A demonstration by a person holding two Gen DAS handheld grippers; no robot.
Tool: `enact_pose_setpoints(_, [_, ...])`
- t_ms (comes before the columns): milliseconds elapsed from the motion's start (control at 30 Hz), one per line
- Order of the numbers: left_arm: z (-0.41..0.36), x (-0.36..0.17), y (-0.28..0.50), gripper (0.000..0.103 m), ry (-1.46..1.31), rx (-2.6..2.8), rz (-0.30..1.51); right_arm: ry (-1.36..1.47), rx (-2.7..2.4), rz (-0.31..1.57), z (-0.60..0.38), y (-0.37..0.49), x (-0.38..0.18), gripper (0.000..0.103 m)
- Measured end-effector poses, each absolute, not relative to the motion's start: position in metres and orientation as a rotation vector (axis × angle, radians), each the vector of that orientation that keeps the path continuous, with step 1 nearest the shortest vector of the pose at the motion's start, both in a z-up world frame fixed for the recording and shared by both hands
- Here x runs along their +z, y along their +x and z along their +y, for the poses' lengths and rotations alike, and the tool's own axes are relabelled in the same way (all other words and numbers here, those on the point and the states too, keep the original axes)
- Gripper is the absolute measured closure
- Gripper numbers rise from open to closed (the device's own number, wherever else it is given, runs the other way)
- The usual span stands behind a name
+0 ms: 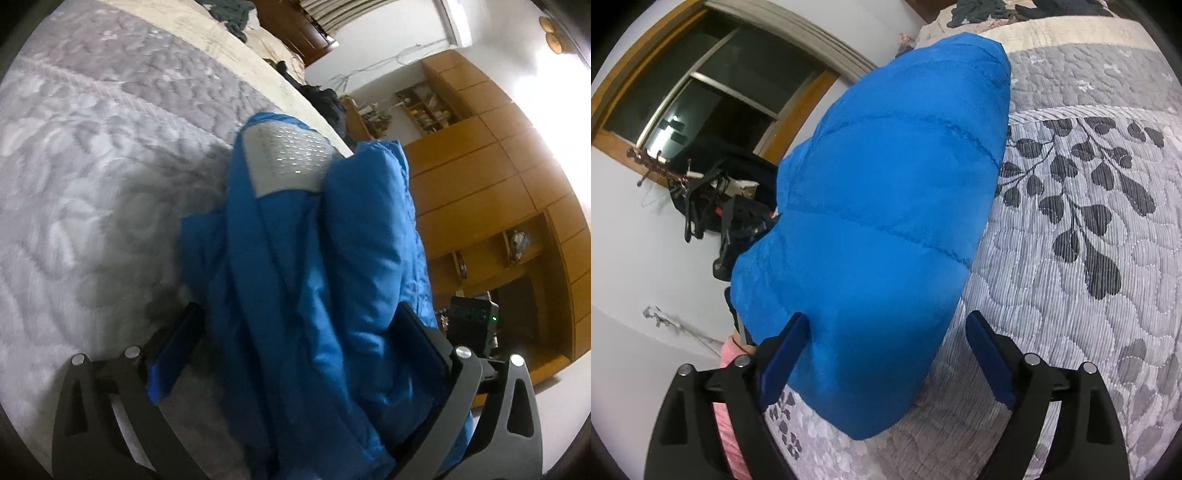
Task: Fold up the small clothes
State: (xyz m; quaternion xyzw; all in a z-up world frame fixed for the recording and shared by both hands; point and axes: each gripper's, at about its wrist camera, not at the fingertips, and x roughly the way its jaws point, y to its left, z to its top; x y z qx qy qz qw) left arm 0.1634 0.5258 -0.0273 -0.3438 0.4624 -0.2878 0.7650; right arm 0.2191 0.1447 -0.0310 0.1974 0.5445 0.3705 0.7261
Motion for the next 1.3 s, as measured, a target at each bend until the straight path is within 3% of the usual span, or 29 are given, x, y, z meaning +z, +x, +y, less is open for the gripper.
enact_pose_setpoints(200, [0.501, -0.029, 0.174, 0.002, -0.726, -0.659, 0.995, 0.482, 0.854, 1.217, 0.147, 0.229, -0.043, 0.004])
enact_pose_setpoints(400, [0.493, -0.030, 0.172, 0.003, -0.708, -0.690, 0.963, 0.589, 0.924, 1.241, 0.151, 0.243, -0.064, 0.003])
enact_pose_setpoints(467, [0.491, -0.030, 0.166, 0.005, -0.709, -0.682, 0.939, 0.577, 0.929, 1.211, 0.152, 0.240, -0.061, 0.012])
enact_pose_setpoints(600, [0.491, -0.034, 0.154, 0.028, -0.795, -0.690, 0.908, 0.552, 0.920, 1.172, 0.147, 0.232, -0.048, 0.041])
enact_pose_setpoints(667, [0.484, -0.032, 0.148, 0.033, -0.807, -0.697, 0.899, 0.528, 0.923, 1.157, 0.143, 0.227, -0.039, 0.046])
enact_pose_setpoints(800, [0.459, -0.024, 0.133, 0.039, -0.824, -0.722, 0.887, 0.480, 0.918, 1.125, 0.119, 0.213, -0.018, 0.049])
enact_pose_setpoints(1300, [0.255, 0.016, 0.064, 0.040, -0.735, -0.840, 0.854, 0.351, 0.839, 1.027, -0.049, 0.122, 0.040, 0.049])
